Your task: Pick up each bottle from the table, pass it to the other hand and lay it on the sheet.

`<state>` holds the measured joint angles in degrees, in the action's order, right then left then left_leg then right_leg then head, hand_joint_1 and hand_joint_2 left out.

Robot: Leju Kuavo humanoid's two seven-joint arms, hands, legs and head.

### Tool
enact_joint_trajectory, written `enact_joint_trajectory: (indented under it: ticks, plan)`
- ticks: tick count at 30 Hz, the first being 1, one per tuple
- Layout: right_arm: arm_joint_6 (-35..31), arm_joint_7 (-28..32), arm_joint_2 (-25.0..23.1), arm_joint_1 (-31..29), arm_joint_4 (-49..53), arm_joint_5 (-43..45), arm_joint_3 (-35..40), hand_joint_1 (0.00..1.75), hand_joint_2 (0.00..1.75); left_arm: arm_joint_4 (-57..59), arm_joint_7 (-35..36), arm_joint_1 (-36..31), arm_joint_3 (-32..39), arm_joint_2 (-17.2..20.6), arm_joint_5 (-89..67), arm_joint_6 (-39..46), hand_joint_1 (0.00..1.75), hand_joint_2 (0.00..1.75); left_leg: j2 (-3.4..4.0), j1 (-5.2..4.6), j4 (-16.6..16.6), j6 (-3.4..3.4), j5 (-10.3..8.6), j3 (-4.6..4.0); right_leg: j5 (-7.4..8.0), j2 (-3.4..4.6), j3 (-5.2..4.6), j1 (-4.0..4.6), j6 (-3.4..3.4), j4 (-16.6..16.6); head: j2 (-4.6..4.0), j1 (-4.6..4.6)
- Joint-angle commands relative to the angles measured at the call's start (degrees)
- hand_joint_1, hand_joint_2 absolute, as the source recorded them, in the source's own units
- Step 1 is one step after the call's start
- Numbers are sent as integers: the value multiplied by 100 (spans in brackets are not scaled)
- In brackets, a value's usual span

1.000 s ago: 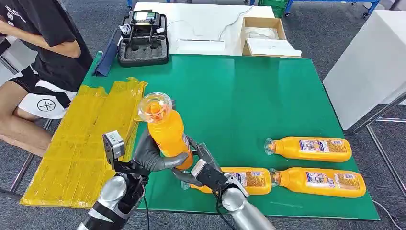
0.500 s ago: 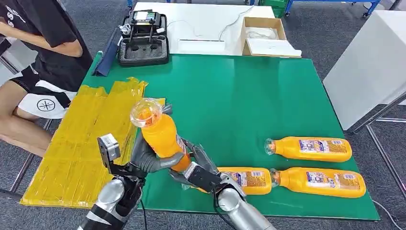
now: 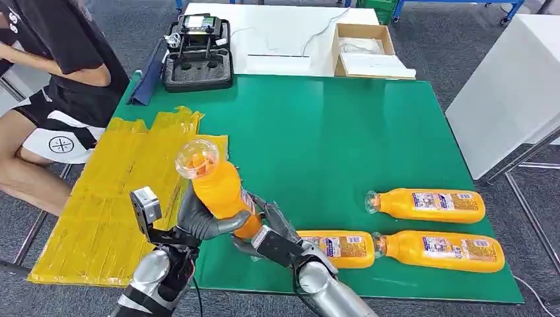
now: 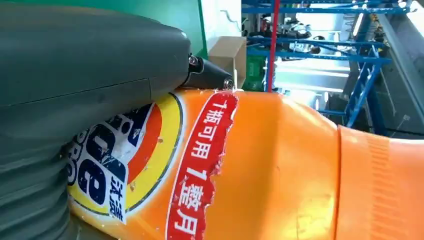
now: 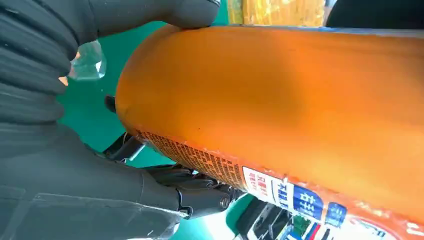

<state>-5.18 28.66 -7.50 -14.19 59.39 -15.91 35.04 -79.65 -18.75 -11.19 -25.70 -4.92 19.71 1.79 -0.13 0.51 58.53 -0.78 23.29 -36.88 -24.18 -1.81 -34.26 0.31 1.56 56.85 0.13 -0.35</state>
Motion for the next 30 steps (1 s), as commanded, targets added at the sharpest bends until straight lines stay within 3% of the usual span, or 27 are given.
enact_joint_trajectory:
  ticks: [1,5,6,9,11,15,19,22,25,28,30]
  plan:
    - [-130,35,450,591,1015,137,-307,175,175,-107,-60,-59,470,158,50,185,175,175,-13,-2,-4,1,3,18,-9,-1,23,-4,3,-3,0,2]
    - [-332,11,725,868,1766,10,-469,175,175,-160,-122,10,553,136,-57,246,175,175,-13,-3,-5,1,3,18,-9,-2,23,-5,3,-3,0,0]
    - [-432,104,847,1037,2202,90,-667,0,175,-227,-349,-1,537,159,-327,356,175,175,-16,-5,-4,1,5,22,-11,-3,28,-7,3,-2,0,4]
    - [-20,53,1112,1548,3415,574,-1218,0,175,-468,-844,84,410,273,-1741,1102,175,175,-21,-7,0,0,1,4,-8,-10,10,-7,3,3,0,0]
    - [223,16,1142,1757,3920,667,-1495,0,175,-605,-1022,235,312,335,-2341,1044,175,175,-28,-7,1,0,4,9,-14,-17,17,-8,4,4,0,-4]
    - [262,-73,942,1969,4243,670,-1725,0,175,-377,-1015,337,444,353,-2784,1122,175,175,-5,-11,-2,-1,8,12,-10,4,15,-10,3,2,0,2]
    - [71,-65,1087,2030,4428,497,-1755,0,175,-274,-1341,386,585,468,-3965,1933,175,175,-4,-8,-4,3,7,14,-6,7,16,-6,0,-2,0,2]
    - [67,-52,1135,1945,4507,462,-1774,0,175,-271,-1360,361,584,533,-4276,2028,175,175,0,-10,-5,3,8,20,-7,14,21,-9,0,-1,0,0]
    - [134,18,1231,1821,4612,413,-1733,0,175,165,-693,222,442,684,-6199,2826,175,175,7,-10,-5,2,7,16,-3,19,15,-7,2,-2,0,0]
    - [260,37,1249,1698,4634,293,-1724,0,175,1359,842,-322,274,876,-8920,2986,175,175,1,-13,-13,2,3,28,-3,16,27,-11,2,-6,0,-2]
    - [287,48,1227,1700,4628,268,-1740,0,175,1772,875,-533,236,894,-8997,3042,175,175,-10,-10,-15,3,-2,30,-1,4,31,-9,1,-9,0,2]
